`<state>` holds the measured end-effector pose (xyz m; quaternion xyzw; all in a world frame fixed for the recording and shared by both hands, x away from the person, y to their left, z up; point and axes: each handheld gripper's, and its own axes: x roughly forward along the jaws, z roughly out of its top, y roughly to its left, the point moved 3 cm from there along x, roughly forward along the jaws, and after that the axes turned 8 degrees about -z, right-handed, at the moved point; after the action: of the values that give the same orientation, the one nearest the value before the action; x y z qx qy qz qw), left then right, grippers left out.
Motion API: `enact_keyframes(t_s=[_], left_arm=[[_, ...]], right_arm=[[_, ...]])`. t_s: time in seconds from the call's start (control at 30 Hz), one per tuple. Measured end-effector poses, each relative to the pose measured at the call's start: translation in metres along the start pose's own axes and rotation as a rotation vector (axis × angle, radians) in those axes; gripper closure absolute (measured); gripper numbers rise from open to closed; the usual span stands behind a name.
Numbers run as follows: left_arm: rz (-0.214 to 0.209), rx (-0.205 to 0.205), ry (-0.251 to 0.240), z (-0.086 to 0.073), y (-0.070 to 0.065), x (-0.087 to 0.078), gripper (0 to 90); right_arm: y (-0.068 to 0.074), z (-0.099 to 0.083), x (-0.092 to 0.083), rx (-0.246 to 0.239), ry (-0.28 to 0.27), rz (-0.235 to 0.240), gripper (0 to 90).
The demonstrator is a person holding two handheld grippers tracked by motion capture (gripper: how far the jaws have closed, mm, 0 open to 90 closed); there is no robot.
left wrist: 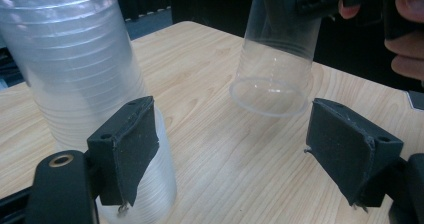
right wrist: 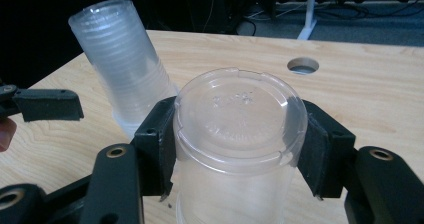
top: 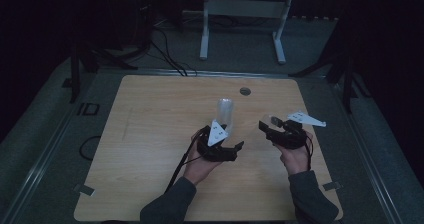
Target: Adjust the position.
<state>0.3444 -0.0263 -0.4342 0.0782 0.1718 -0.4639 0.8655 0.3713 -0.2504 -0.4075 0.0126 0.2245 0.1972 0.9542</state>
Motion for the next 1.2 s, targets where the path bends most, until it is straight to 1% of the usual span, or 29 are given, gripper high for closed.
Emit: enact_keyframes(t_s=[0.13,0.2,0.27,0.47,0.53,0.63,0.73,0.93,1.03,1.2], left_arm=[[-0.002,-0.004,-0.001,0.0,-0.001,0.003,20.0],[-0.003,-0.004,0.0,0.0,-0.001,0.004,20.0],[-0.006,-0.003,0.001,0.0,-0.002,0.005,20.0],[-0.012,-0.001,0.005,0.001,-0.003,0.009,20.6],[-0.013,0.002,0.007,0.001,-0.004,0.01,20.7],[-0.017,0.005,0.006,0.002,-0.005,0.012,20.7],[-0.022,0.01,0.01,0.003,-0.006,0.014,20.8],[-0.042,0.014,0.005,0.002,-0.008,0.018,21.4],[-0.041,0.018,0.012,0.002,-0.009,0.022,21.4],[-0.058,0.02,0.013,0.001,-0.01,0.025,21.4]], right_arm=[[-0.001,-0.009,0.001,0.026,0.007,0.006,40.6],[-0.003,-0.013,0.002,0.052,0.01,0.02,40.7],[-0.005,-0.016,0.002,0.072,0.01,0.018,40.8],[-0.009,-0.023,0.002,0.098,0.017,0.014,40.8],[-0.009,-0.025,0.002,0.11,0.015,0.02,40.8],[-0.01,-0.027,0.001,0.137,0.012,0.032,40.7],[-0.011,-0.03,0.001,0.182,0.008,0.049,40.8],[-0.011,-0.032,0.001,0.191,0.007,0.053,40.8],[-0.01,-0.032,0.0,0.203,0.007,0.063,40.8],[-0.008,-0.033,0.0,0.208,0.011,0.08,40.8]])
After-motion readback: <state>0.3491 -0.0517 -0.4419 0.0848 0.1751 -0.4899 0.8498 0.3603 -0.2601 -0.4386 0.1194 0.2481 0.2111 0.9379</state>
